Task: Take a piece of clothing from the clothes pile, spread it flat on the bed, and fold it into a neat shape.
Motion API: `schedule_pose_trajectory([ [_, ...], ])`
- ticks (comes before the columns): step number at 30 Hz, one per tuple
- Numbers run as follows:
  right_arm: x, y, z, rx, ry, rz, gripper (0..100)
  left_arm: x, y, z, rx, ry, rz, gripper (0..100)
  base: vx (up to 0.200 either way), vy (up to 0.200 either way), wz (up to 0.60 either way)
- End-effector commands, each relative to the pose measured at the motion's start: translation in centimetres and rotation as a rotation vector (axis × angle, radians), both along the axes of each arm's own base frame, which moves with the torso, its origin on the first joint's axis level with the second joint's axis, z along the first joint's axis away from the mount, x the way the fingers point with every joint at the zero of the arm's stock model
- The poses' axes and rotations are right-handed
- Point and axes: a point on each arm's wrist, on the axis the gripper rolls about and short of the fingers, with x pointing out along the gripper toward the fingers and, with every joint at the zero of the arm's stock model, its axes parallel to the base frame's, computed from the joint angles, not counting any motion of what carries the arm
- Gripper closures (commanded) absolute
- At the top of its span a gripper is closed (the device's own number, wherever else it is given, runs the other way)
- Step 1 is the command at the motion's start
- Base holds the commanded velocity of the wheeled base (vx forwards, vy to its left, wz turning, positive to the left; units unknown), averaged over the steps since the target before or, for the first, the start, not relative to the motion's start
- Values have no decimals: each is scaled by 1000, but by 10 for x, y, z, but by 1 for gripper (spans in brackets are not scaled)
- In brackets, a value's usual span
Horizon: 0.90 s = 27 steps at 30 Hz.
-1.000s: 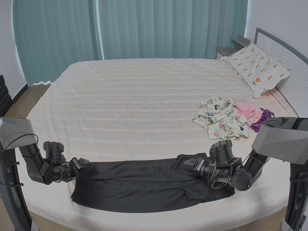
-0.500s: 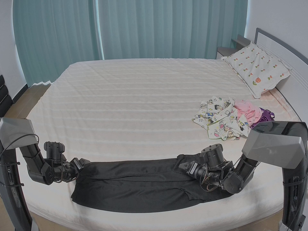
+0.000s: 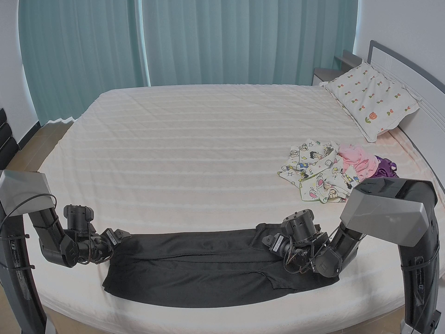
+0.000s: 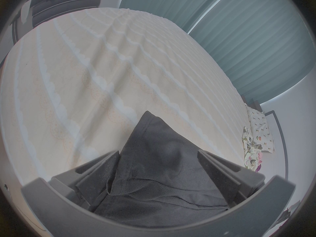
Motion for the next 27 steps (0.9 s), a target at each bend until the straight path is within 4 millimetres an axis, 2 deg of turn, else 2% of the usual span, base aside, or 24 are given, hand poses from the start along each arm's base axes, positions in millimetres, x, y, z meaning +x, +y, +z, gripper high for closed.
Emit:
schedule_pose_trajectory([
  [1, 1, 0, -4, -10, 3, -7, 0, 0, 0, -1, -1, 2, 0, 0, 0, 0, 0],
  [2, 1, 0, -4, -14, 1, -9, 100, 0, 0, 0, -1, 1, 0, 0, 0, 0, 0],
  [10, -2, -3, -3, -27, 4, -20, 100, 0, 0, -1, -1, 2, 0, 0, 0, 0, 0],
  [19, -11, -10, 7, -42, 7, -12, 100, 0, 0, -1, 0, 4, -1, 0, 0, 0, 0],
  [22, -15, -11, 17, -36, -3, 0, 100, 0, 0, -1, 0, 4, -1, 0, 0, 0, 0],
  [27, -22, -14, 17, -70, 36, 25, 100, 0, 0, -1, 0, 4, -1, 0, 0, 0, 0],
])
